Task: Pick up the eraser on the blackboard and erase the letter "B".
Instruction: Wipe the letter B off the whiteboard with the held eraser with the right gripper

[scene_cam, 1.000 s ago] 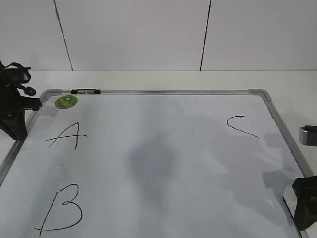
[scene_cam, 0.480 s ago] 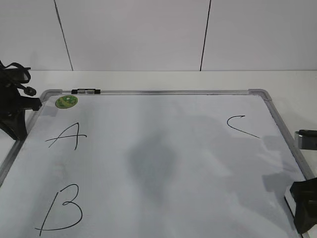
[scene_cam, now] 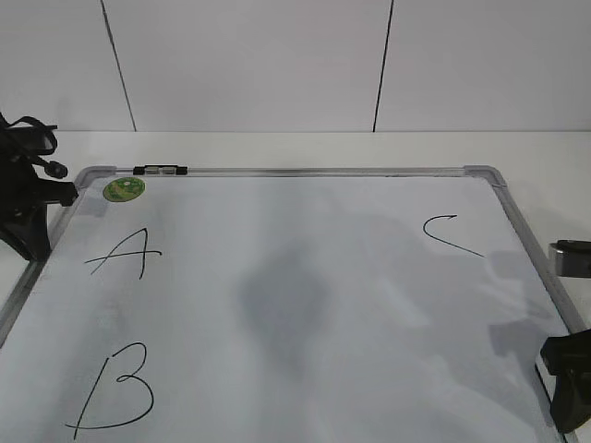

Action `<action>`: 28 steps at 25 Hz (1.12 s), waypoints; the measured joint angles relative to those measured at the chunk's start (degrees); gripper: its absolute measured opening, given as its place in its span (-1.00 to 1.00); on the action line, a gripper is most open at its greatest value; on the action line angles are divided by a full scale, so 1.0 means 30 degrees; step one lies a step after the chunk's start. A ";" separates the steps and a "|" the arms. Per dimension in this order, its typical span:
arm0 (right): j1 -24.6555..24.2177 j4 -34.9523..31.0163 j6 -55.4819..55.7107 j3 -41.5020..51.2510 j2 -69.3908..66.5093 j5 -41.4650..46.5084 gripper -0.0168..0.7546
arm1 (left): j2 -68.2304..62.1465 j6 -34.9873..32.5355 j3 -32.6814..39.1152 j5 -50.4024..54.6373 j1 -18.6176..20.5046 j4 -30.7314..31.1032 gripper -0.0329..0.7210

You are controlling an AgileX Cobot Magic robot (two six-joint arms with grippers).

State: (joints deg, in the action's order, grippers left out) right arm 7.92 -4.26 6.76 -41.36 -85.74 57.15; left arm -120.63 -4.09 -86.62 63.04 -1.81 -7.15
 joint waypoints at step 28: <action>0.4073 0.0276 -0.0154 -0.4937 0.1376 0.1826 0.43 | 0.0000 0.0000 0.0000 0.0101 0.0000 -0.0142 -0.79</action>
State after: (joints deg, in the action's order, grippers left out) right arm 20.14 -3.44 6.30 -56.17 -81.62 62.63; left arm -120.63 -4.09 -86.62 63.35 -1.81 -7.58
